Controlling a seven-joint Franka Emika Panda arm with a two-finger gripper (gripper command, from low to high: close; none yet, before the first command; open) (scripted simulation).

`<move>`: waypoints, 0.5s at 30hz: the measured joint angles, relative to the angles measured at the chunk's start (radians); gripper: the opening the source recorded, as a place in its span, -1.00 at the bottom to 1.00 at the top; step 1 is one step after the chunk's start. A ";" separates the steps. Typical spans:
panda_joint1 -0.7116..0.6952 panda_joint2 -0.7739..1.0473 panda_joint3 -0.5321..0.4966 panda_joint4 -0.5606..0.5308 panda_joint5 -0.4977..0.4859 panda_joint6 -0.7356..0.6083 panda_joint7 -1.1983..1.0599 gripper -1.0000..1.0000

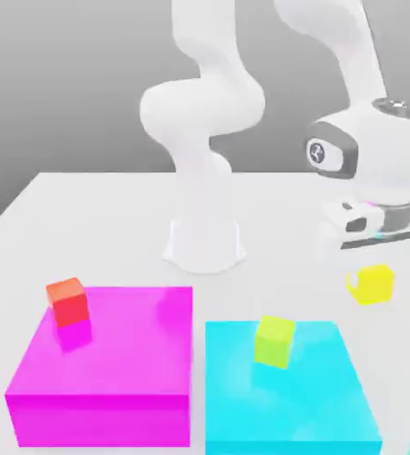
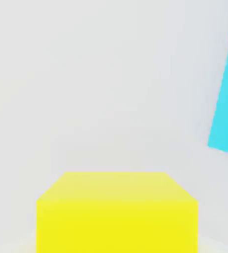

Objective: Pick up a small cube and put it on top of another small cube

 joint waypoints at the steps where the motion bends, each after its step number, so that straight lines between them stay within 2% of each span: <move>1: -0.015 0.019 -0.004 0.036 -0.007 -0.018 -0.047 -1.00; 15: -0.171 0.299 -0.092 0.544 -0.234 -0.260 -0.622 -1.00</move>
